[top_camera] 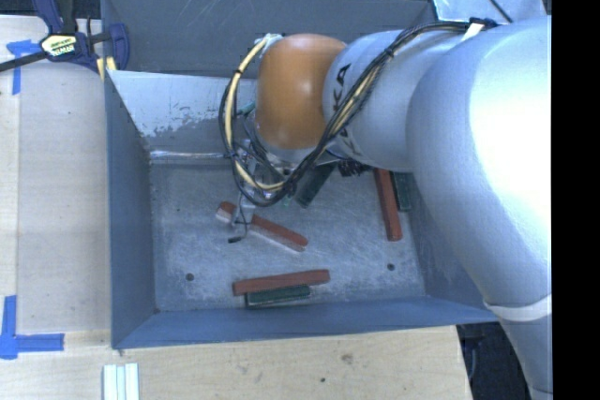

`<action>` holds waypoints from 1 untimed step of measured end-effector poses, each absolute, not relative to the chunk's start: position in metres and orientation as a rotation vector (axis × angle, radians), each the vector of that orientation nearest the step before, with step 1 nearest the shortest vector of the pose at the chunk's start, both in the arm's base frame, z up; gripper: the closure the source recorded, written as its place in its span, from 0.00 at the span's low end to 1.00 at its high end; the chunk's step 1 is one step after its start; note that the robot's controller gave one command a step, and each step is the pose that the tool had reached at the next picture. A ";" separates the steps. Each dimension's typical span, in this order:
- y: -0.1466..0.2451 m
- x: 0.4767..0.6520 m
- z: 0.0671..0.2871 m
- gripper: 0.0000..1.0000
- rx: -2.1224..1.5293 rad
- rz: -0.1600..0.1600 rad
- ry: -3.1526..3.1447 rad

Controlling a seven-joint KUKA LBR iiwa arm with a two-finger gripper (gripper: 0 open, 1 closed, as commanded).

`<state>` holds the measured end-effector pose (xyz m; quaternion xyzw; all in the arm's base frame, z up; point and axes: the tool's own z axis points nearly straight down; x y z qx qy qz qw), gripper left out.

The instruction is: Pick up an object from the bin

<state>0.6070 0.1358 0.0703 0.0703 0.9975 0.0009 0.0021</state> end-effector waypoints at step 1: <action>0.125 0.592 0.071 1.00 -0.154 0.002 3.134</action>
Offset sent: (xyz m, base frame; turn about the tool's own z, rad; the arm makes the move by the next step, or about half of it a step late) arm 0.0000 0.0000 0.0000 0.0000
